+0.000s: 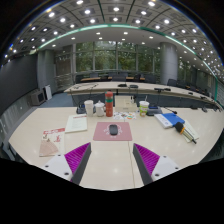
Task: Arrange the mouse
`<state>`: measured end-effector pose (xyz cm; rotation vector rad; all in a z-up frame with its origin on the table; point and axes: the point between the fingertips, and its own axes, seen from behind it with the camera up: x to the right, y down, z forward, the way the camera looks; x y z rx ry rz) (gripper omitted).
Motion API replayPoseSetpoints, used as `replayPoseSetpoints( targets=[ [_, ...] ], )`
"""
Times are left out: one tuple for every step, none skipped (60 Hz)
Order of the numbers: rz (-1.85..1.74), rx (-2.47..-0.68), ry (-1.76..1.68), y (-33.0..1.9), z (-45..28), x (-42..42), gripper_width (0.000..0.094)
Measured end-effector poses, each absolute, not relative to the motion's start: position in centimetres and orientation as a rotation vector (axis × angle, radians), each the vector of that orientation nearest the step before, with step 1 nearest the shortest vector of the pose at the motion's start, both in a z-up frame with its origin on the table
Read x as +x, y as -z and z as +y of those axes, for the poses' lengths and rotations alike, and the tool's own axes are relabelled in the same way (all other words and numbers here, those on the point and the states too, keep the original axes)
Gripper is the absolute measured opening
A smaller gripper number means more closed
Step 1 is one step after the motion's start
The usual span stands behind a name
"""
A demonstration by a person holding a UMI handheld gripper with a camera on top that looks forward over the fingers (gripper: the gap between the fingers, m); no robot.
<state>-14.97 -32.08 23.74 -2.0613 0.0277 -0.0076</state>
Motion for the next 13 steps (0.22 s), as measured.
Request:
replayPoseSetpoints(
  targets=[
    [0.028,-2.061,0.009,-23.8,-32.5,-14.9,0.0853],
    [0.028,-2.061,0.011,-23.9,-32.8,-14.9,0.0854],
    [0.027,-2.061,0.015,-24.0,-33.2,-14.9,0.0856],
    [0.027,-2.060,0.017,-24.0,-33.5,-14.9,0.0855],
    [0.026,-2.059,0.020,-24.1,-33.8,-14.9,0.0857],
    [0.025,-2.057,0.024,-24.2,-34.0,-14.9,0.0857],
    [0.023,-2.054,0.028,-24.3,-34.2,-14.9,0.0855],
    [0.021,-2.052,0.032,-24.4,-34.4,-14.8,0.0858],
    [0.020,-2.049,0.034,-24.5,-34.6,-14.8,0.0858],
    [0.021,-2.047,0.034,-24.7,-34.7,-14.8,0.0856],
    [0.023,-2.044,0.030,-24.8,-34.8,-14.8,0.0859],
    [0.026,-2.042,0.026,-25.1,-34.9,-14.7,0.0858],
    [0.031,-2.042,0.021,-25.2,-35.0,-14.7,0.0857]
  ],
)
